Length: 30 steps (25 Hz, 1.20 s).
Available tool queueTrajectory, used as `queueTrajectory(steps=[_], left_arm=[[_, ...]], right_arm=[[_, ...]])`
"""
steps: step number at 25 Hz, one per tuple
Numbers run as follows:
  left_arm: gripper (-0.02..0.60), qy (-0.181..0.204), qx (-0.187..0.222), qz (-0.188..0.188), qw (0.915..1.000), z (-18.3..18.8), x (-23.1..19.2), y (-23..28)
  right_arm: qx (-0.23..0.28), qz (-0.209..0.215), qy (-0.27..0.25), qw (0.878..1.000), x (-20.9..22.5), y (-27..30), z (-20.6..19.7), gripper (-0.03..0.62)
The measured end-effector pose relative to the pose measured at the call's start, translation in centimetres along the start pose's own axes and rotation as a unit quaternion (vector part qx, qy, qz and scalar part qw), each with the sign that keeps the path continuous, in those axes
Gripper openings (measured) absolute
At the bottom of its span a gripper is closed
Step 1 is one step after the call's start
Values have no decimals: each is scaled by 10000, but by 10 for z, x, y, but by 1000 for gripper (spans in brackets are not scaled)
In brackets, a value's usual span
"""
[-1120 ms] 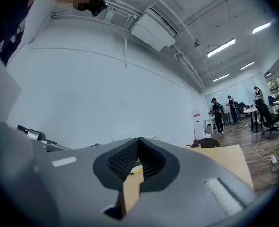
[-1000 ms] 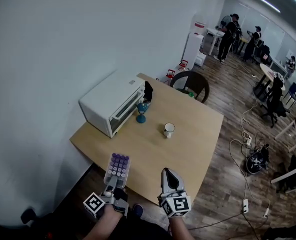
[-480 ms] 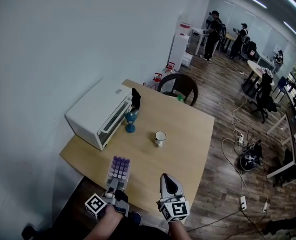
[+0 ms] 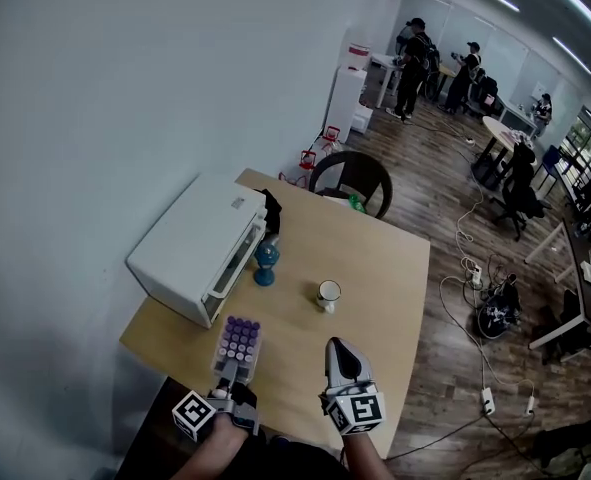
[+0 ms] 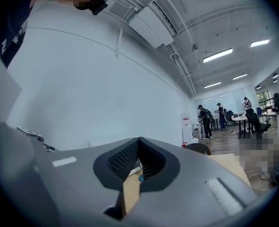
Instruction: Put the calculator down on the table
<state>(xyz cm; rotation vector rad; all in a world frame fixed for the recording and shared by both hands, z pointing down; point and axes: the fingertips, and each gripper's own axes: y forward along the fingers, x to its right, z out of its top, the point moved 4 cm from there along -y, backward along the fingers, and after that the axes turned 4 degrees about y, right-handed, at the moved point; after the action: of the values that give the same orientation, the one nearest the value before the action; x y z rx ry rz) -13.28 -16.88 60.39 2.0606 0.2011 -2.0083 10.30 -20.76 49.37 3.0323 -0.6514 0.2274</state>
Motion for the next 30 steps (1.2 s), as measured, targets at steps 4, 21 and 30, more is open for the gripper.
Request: queueTrajectory(steps=[4, 21, 30], left_arm=[[103, 37, -92, 51, 9999, 21, -9, 20], [103, 294, -384, 686, 9965, 37, -126, 120], [103, 243, -587, 1267, 9899, 47, -199, 144]], right_arm=[[32, -36, -61, 10000, -3, 21, 1, 6], [-170, 69, 179, 9997, 33, 51, -7, 6], [-191, 75, 105, 9997, 40, 56, -8, 6]])
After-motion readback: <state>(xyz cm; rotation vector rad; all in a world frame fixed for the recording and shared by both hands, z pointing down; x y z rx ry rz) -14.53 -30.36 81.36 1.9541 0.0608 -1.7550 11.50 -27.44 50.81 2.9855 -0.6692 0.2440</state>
